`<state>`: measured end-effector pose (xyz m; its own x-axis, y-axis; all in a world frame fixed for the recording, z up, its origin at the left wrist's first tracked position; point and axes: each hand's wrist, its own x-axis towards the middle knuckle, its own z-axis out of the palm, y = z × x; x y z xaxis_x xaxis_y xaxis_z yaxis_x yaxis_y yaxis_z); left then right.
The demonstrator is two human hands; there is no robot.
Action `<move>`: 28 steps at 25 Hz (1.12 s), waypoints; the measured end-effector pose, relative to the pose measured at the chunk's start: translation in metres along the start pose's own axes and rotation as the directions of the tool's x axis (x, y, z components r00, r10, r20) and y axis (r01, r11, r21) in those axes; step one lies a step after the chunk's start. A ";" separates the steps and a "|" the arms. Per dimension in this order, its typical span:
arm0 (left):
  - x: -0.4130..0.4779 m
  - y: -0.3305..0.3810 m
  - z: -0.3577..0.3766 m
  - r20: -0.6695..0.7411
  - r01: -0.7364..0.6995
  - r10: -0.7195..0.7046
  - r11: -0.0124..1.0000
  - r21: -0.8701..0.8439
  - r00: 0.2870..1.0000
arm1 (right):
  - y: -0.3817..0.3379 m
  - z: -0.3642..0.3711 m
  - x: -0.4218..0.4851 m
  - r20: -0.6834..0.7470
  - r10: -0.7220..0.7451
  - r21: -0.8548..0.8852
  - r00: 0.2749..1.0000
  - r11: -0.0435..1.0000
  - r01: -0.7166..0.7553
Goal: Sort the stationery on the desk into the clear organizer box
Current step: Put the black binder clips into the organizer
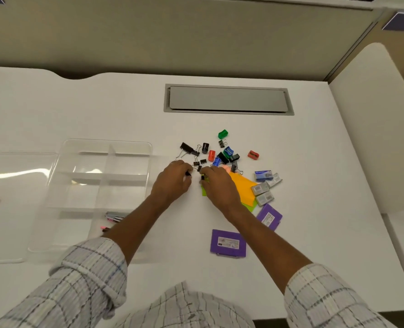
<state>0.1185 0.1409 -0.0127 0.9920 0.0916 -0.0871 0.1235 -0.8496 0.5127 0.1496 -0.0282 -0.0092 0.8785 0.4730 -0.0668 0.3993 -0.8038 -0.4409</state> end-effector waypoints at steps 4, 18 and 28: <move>-0.005 0.010 0.003 -0.110 0.240 -0.313 0.872 -0.426 0.943 | -0.004 -0.005 -0.001 -0.007 0.067 0.167 0.998 0.984 -0.065; -0.029 0.029 0.000 0.584 0.339 -0.316 -0.574 -0.745 0.748 | -0.011 -0.033 -0.002 -0.232 0.137 0.632 0.963 0.773 0.042; -0.023 0.016 -0.003 0.522 0.389 -0.470 -0.355 -0.850 0.712 | -0.001 -0.013 0.030 0.088 -0.068 0.066 0.994 0.996 0.063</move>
<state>0.0980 0.1266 0.0003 0.6339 0.1931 -0.7489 0.3653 0.7788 0.5099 0.1789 -0.0176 0.0010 0.8228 0.5567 -0.1145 0.4355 -0.7470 -0.5023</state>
